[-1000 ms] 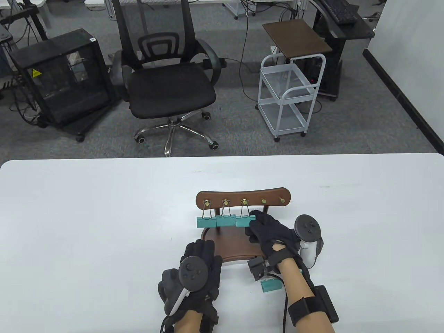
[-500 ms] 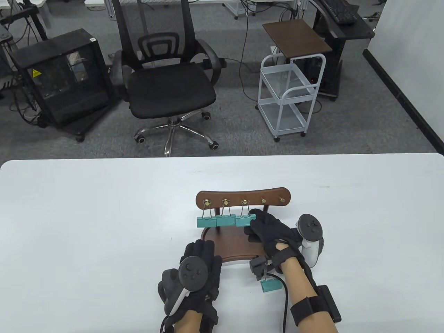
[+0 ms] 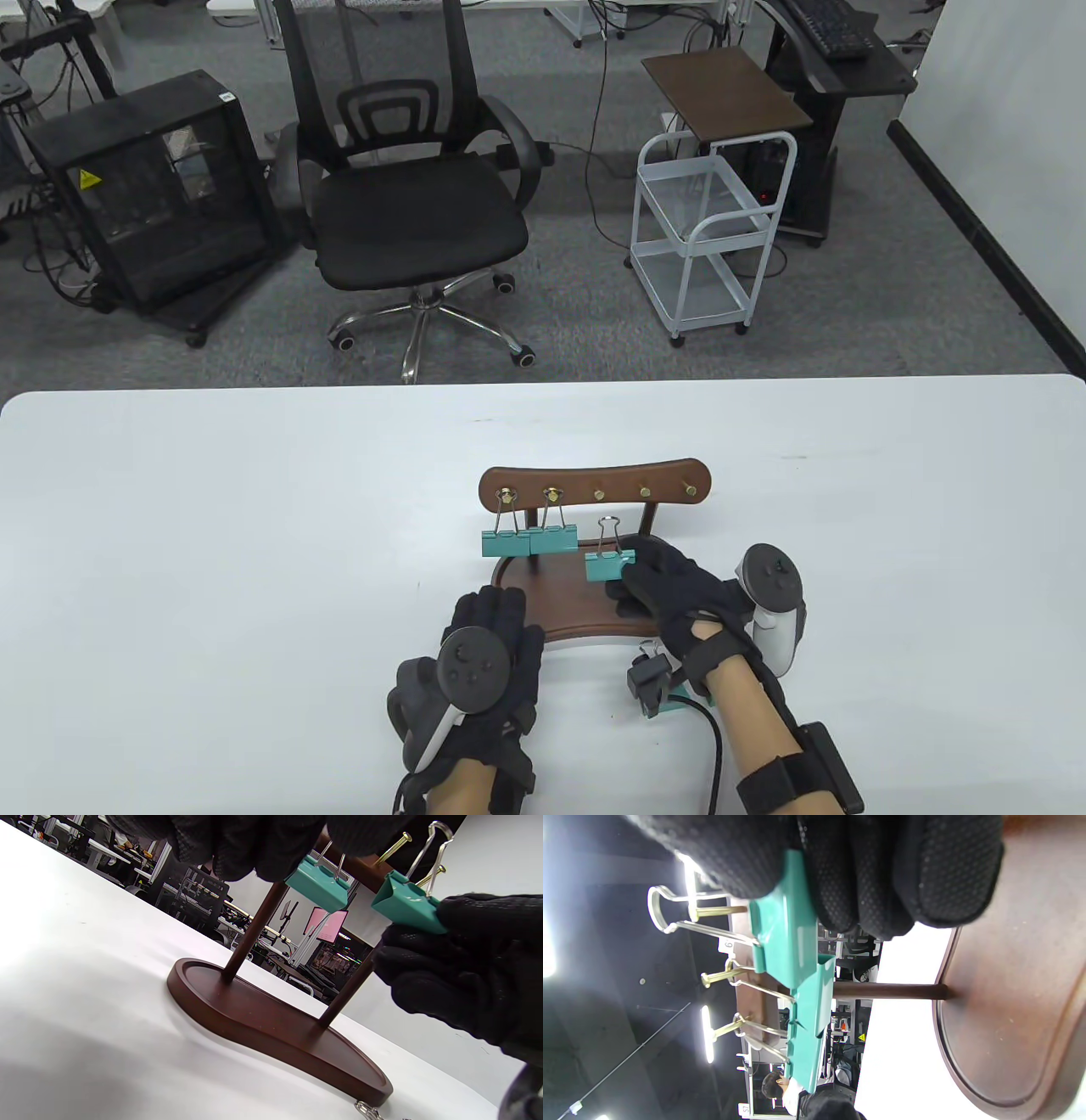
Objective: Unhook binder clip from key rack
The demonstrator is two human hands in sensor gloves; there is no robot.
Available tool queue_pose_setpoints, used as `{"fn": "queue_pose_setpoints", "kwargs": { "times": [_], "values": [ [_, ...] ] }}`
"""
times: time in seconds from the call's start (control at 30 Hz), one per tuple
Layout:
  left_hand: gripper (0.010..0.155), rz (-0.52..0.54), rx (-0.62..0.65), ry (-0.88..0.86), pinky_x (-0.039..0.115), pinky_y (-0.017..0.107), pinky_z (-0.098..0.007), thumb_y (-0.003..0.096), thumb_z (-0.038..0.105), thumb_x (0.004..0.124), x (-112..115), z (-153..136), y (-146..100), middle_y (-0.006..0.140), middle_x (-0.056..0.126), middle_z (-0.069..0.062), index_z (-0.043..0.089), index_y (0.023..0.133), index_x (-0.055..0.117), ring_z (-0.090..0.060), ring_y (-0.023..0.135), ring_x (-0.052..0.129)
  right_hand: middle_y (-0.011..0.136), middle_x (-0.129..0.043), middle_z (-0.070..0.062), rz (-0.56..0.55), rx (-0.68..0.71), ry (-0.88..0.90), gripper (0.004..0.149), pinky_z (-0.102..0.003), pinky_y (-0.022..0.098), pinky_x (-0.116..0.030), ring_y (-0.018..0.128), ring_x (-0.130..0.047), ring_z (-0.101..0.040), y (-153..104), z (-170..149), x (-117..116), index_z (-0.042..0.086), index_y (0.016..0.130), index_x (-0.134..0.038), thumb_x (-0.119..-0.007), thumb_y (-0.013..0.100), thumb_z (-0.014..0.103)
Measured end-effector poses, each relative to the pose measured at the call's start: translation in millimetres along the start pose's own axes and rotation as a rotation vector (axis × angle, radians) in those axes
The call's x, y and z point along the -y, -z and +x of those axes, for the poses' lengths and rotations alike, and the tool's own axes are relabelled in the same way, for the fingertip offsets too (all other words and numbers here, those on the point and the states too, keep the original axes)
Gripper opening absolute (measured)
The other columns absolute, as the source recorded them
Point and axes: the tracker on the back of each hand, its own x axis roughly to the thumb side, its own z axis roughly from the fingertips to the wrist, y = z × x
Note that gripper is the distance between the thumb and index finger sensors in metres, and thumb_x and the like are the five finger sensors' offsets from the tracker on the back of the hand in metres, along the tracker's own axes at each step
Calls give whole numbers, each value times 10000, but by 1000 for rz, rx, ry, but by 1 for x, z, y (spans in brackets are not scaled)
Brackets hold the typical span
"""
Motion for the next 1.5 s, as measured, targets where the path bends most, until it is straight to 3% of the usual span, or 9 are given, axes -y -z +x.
{"fn": "queue_pose_setpoints", "kwargs": {
  "times": [0.37, 0.7, 0.93, 1.1, 1.23, 1.5],
  "values": [
    [616, -5, 6, 8, 518, 751, -533, 543, 521, 607, 1, 1, 0, 1179, 599, -54, 260, 1100, 634, -334, 1103, 518, 662, -962, -166, -9, 32, -1, 520, -401, 354, -911, 530, -1001, -349, -24, -4, 9, 180, 818, -744, -842, 367, 419],
    [615, -1, 3, 14, 519, 750, -533, 542, 522, 607, 1, 1, -1, 1178, 601, -54, 261, 1099, 636, -333, 1101, 521, 551, -1022, -164, -38, 26, -12, 503, -386, 257, -940, 413, -1054, -334, -28, -8, 16, 147, 753, -800, -852, 360, 457],
    [616, -2, 6, 15, 519, 750, -533, 543, 522, 608, 1, 2, -1, 1179, 601, -54, 261, 1100, 635, -335, 1102, 520, 310, -1090, -156, -109, -17, -175, 479, -351, 61, -953, 162, -1100, -290, -33, -4, 18, 89, 624, -902, -892, 345, 478],
    [616, -4, 4, 16, 517, 750, -534, 543, 522, 607, 1, 2, -1, 1179, 600, -55, 261, 1100, 635, -334, 1102, 520, 251, -1094, -153, -107, -108, -329, 485, -346, 12, -946, 100, -1097, -285, -35, -7, 10, 67, 587, -920, -909, 329, 478],
    [616, -3, 3, 17, 518, 750, -533, 542, 524, 607, 0, 2, -1, 1178, 602, -55, 261, 1099, 636, -334, 1103, 519, 204, -1096, -140, -89, -175, -577, 481, -330, -24, -939, 50, -1095, -259, -33, -7, -3, 58, 560, -933, -908, 327, 478],
    [617, -2, -2, 17, 517, 750, -534, 542, 524, 609, 0, 1, -1, 1179, 601, -56, 261, 1099, 636, -336, 1103, 520, 126, -1091, -122, -66, -243, -799, 469, -317, -77, -920, -31, -1078, -228, -33, -7, -28, 35, 521, -951, -910, 326, 460]
  ]
}}
